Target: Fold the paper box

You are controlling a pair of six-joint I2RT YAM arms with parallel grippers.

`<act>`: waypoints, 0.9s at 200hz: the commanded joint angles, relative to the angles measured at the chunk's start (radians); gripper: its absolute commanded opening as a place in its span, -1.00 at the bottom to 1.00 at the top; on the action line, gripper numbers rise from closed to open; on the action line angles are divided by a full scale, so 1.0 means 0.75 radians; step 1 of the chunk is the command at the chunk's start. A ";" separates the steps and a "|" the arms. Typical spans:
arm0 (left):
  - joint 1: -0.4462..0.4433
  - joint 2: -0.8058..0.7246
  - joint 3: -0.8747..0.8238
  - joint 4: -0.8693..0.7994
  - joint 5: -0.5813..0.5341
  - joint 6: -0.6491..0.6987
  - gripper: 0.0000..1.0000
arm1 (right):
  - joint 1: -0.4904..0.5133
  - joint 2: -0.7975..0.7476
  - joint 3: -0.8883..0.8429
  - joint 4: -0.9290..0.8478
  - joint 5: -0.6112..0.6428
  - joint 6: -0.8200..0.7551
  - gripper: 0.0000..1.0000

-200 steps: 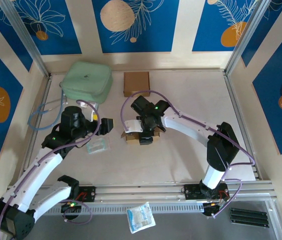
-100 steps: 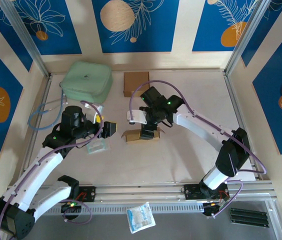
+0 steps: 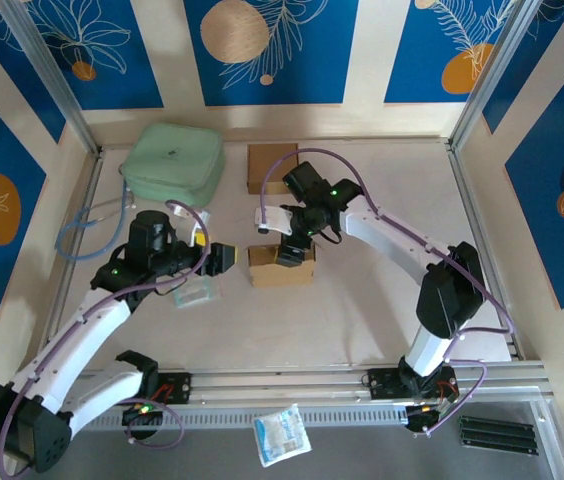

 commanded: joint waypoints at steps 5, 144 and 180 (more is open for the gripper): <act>-0.008 0.067 0.020 0.030 0.035 -0.086 0.75 | -0.022 0.056 0.075 -0.057 -0.089 -0.022 0.66; -0.235 0.430 0.341 -0.272 -0.263 0.091 0.10 | -0.036 0.092 0.104 -0.104 -0.077 -0.031 0.60; -0.249 0.439 0.334 -0.268 -0.302 0.099 -0.27 | -0.038 0.087 0.108 -0.091 -0.073 -0.024 0.60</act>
